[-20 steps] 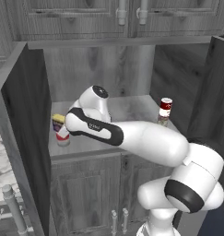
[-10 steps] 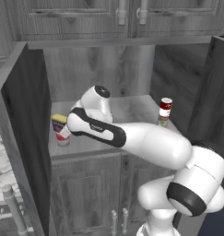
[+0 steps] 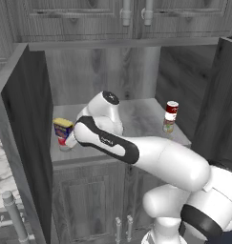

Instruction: Stack two cans on top of the other two cans in the cabinet.

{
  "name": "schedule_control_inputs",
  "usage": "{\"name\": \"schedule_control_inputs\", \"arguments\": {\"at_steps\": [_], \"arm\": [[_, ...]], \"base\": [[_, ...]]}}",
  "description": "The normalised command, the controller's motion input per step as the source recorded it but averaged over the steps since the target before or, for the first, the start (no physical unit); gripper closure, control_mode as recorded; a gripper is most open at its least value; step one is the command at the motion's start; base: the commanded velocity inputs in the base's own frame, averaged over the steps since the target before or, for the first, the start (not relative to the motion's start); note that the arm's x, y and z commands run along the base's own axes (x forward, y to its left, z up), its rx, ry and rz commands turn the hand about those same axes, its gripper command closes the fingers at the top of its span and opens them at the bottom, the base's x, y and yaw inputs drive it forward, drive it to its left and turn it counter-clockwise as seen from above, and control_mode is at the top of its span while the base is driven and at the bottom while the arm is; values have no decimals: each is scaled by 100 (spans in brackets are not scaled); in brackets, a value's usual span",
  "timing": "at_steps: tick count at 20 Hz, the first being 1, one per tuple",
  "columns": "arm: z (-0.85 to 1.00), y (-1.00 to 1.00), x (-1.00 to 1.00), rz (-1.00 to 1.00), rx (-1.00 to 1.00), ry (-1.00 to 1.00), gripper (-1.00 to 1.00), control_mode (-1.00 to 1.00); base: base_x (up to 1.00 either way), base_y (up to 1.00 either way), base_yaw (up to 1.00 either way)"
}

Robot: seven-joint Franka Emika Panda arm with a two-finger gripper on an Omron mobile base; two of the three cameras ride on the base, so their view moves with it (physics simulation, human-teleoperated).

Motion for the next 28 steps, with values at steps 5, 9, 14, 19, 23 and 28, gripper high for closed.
{"name": "schedule_control_inputs", "arguments": {"at_steps": [5,9,14,19,23,28], "arm": [[0,-29,-43,-11,0,0,-100,-100],[0,-36,-48,-14,0,0,-100,-100],[0,-49,-53,-20,4,0,-100,-100],[0,-49,-54,-23,7,0,-100,-100],[0,-41,-50,-31,7,0,-100,-100],[1,-41,-50,-31,6,0,-100,-100]], "base": [[0,0,0],[0,0,0],[0,0,0],[0,0,0],[0,0,0],[0,0,0]]}}
